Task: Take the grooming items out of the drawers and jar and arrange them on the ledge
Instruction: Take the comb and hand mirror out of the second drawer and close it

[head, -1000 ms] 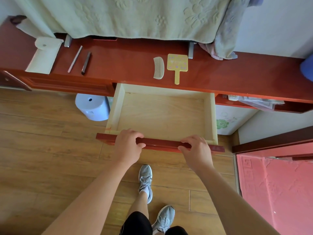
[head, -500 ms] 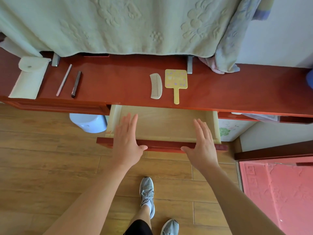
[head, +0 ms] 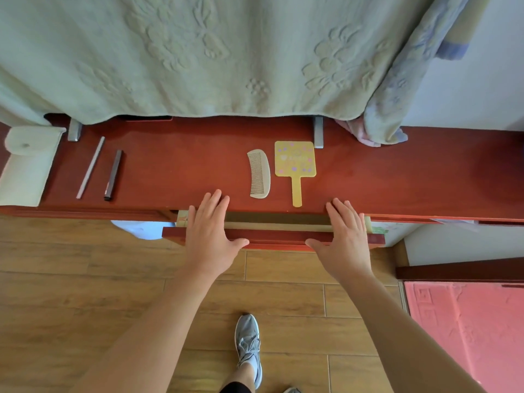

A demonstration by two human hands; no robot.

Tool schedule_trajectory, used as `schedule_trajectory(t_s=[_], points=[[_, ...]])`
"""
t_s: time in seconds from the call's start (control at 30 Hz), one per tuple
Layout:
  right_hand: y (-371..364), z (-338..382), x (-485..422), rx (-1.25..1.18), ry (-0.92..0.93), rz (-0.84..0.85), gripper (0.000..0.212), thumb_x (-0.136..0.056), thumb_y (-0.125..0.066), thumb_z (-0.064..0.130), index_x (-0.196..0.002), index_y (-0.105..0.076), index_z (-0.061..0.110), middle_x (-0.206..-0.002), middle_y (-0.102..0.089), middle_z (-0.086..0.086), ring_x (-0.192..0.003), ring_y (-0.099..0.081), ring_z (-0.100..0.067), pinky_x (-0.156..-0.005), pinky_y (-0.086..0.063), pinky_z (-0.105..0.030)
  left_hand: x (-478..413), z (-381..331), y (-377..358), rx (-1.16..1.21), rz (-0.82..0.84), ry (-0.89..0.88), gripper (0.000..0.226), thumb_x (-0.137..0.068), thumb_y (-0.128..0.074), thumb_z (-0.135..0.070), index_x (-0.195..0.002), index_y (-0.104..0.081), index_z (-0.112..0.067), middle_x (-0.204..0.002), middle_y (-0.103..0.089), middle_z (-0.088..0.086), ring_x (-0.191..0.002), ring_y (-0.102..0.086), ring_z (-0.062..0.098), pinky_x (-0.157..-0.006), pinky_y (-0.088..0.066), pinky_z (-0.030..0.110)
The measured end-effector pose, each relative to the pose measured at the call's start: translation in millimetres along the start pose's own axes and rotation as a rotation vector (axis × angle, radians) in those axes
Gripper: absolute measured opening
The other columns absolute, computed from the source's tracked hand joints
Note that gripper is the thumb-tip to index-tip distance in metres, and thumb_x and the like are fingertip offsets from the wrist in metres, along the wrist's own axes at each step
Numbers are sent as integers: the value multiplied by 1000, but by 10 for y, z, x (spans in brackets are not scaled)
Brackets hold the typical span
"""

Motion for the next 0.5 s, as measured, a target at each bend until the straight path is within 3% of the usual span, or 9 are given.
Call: schedule_trajectory(t_s=[0.1,0.27,0.4,0.5], points=[[-46,-26,-17,-51,2,-97,75,-80,-77,40,-143,-46,12,-151,-40,-3,-146,-22,-22,-122,-12,-41,-33,24,-34,4,-99,-6,88,-67,-88,-47,-139,-53,-11,-152,-45,5,-144,-35,24,-122,-14,49],[-150,-42,-27,-107,10,-266,62,-80,-79,31,-131,-56,6,-139,-52,-9,-138,-35,-29,-117,-25,-49,-80,24,-87,114,-238,-11,72,-64,-92,-33,-121,-64,-2,-134,-58,13,-129,-50,32,-112,-37,54],[-223,-47,-77,-111,-1,-392,52,-77,-82,26,-120,-61,5,-129,-57,-12,-130,-40,-29,-115,-23,-48,-112,25,-144,150,-343,-1,62,-63,-92,-32,-111,-65,-3,-126,-61,12,-122,-54,33,-107,-41,51],[-235,-59,-160,-89,5,-508,46,-72,-85,26,-107,-64,5,-118,-61,-13,-116,-47,-29,-107,-33,-48,-167,26,-181,134,-425,19,55,-63,-92,-35,-101,-66,-5,-118,-65,11,-115,-58,32,-101,-43,48]])
Point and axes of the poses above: each hand's wrist, its own x-axis away from the middle knuckle, its own y-axis out of the back of the hand, z = x × y, the point moved 5 cm from there along -x, towards the middle knuckle
